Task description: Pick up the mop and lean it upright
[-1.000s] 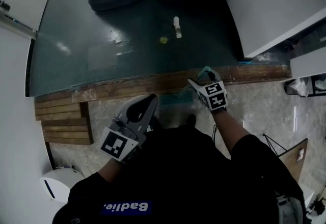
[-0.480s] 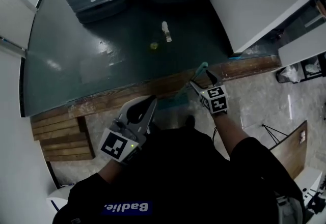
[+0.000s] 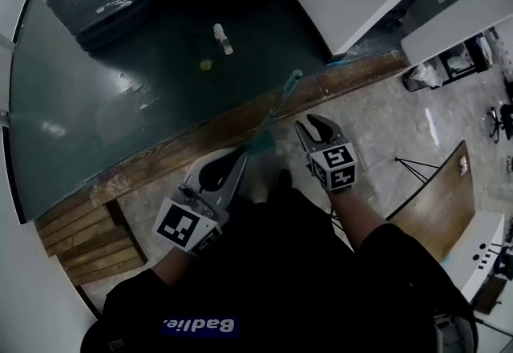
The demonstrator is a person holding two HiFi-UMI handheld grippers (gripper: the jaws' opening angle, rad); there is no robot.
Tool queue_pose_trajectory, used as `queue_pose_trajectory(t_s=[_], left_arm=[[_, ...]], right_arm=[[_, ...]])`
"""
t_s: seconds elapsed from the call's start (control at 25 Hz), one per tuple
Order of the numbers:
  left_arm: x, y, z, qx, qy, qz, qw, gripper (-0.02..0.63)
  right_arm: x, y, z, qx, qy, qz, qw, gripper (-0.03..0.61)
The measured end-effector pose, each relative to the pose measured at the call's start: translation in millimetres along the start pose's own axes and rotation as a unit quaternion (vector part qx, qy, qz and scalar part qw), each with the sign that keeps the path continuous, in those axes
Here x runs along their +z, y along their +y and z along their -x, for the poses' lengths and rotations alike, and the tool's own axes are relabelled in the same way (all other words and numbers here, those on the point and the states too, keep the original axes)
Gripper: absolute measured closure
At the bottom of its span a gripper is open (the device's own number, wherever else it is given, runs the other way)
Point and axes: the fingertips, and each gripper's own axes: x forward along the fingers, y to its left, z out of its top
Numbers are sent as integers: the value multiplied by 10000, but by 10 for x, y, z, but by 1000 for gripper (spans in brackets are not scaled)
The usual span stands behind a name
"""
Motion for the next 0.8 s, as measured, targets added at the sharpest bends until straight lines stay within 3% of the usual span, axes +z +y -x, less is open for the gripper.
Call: queue_pose_trajectory(t_s=[0.2, 0.48, 0.8], left_arm=[[-19, -241, -56, -165, 8, -64, 9998, 594], [-14, -678, -162, -156, 35, -384, 9991, 594], [-204, -1498, -286, 394, 39, -542, 9977, 594]], right_arm=[[56, 81, 346, 35, -357, -105, 9993, 572], [-3, 158, 674, 371, -501, -201, 9979, 574], [-207, 170, 1465, 1120, -918, -362, 9888, 575]])
